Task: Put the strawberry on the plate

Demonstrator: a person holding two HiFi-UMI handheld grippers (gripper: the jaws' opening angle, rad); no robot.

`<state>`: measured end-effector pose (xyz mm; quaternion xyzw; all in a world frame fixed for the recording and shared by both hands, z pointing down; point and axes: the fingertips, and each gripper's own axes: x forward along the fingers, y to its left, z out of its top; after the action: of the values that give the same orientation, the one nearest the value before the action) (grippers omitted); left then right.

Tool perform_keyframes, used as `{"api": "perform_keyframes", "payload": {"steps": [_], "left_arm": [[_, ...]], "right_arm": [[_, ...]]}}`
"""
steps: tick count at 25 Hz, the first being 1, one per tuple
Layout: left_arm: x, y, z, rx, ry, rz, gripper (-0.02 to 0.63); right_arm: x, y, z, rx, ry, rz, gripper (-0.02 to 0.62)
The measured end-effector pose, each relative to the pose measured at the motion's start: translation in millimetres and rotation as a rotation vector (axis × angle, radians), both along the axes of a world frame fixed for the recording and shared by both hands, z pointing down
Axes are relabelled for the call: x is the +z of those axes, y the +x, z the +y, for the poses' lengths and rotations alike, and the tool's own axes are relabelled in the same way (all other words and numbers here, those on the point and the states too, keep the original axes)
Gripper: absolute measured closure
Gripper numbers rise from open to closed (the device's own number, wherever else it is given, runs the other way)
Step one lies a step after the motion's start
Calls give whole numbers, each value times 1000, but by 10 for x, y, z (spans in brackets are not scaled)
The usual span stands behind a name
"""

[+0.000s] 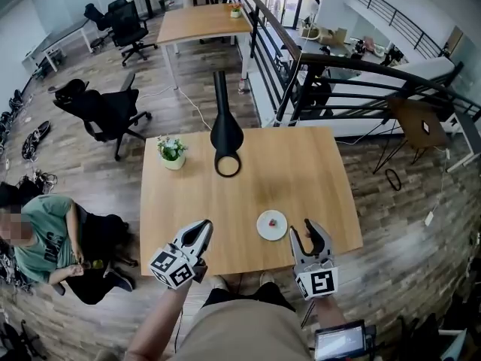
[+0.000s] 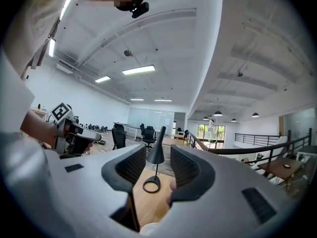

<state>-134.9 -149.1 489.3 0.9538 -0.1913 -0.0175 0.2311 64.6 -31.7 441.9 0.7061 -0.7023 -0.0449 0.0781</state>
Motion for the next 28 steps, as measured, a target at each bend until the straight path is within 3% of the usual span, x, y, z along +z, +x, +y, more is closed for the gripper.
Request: {"api": "perform_keyframes", "payload": {"steps": [13,28], "left_arm": [[349,343,377,-148,-58,-41,601],[593,388,564,-193,-86,-79,601]], "right_arm": [[396,321,88,-162,-71,-22,436],[824,459,78,-207,-120,-50,436]]}}
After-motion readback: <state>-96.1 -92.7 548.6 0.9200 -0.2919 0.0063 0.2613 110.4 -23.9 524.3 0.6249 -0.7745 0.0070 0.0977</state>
